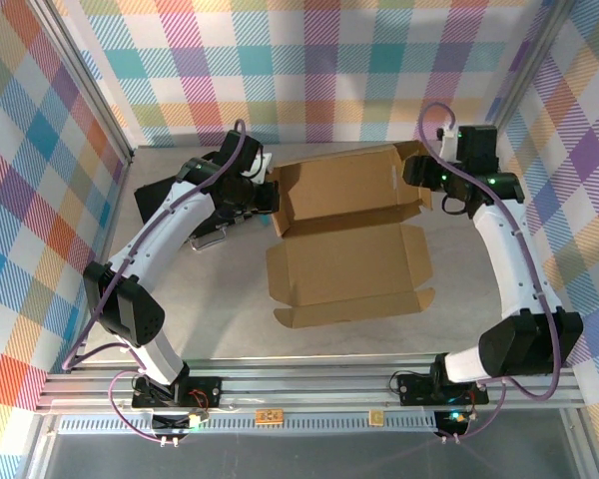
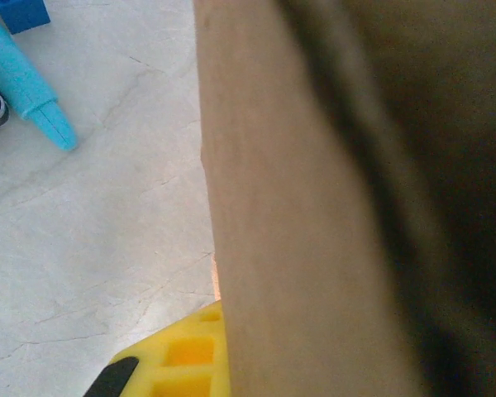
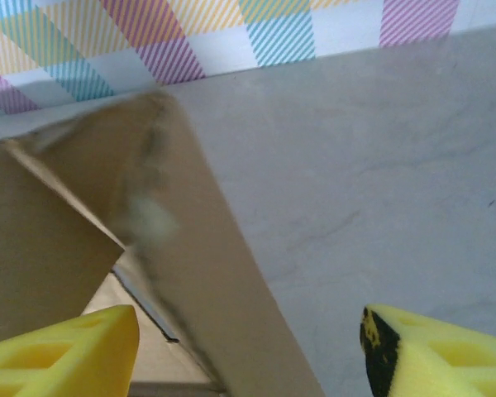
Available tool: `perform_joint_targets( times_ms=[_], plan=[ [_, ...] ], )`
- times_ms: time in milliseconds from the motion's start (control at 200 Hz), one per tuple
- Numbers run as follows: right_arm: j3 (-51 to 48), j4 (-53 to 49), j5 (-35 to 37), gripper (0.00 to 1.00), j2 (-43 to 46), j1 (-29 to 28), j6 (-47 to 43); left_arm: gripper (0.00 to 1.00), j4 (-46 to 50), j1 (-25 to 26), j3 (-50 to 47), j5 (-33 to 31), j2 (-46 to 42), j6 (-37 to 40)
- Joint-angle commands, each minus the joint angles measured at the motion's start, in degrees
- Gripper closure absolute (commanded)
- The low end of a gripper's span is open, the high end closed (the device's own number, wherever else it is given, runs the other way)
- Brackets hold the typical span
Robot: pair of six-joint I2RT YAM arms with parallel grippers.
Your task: Fold the paper box
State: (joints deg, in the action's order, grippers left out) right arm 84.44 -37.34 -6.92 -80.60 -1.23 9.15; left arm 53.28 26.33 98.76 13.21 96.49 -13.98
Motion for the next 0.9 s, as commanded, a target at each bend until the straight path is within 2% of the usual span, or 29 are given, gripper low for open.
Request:
perform_joint_targets(
  times_ms=[0, 100, 215, 280, 405, 570, 700, 895],
  plan=[
    [-3.11, 12.88, -20.88, 0.28, 2.87, 10.16, 9.13, 1.00, 0.16, -1.51, 0.25, 4.61, 0.18, 0.88],
    [-6.09, 27.33, -41.40, 0.27, -0.26, 15.29, 20.32, 1.00, -0.36, -2.74, -0.56, 8.51, 0.70, 0.97],
    [-4.90, 40.56, -54.08, 0.28, -6.65, 15.84, 33.44, 1.00, -0.87, -3.89, -0.76, 10.49, 1.79, 0.79],
    [-2.80, 39.26, -55.86, 0.31, -9.30, 15.82, 35.11, 1.00, -1.79, -4.47, -1.15, 11.84, 2.28, 0.91],
    [1.59, 25.85, -56.56, 0.34, -13.49, 16.11, 27.06, 1.00, -4.43, -5.39, -2.27, 15.36, 2.61, 1.00],
    [-0.36, 31.38, -63.52, 0.37, -15.02, 15.09, 29.34, 1.00, -5.93, -6.93, -2.88, 19.99, 3.88, 1.19],
    [-1.47, 29.35, -65.70, 0.35, -14.68, 13.78, 26.26, 1.00, -5.99, -8.16, -2.25, 22.65, 5.25, 1.58],
    [-4.38, 33.86, -67.32, 0.34, -13.10, 13.15, 28.74, 1.00, -6.25, -9.36, -1.91, 23.77, 6.21, 1.32]
  ],
)
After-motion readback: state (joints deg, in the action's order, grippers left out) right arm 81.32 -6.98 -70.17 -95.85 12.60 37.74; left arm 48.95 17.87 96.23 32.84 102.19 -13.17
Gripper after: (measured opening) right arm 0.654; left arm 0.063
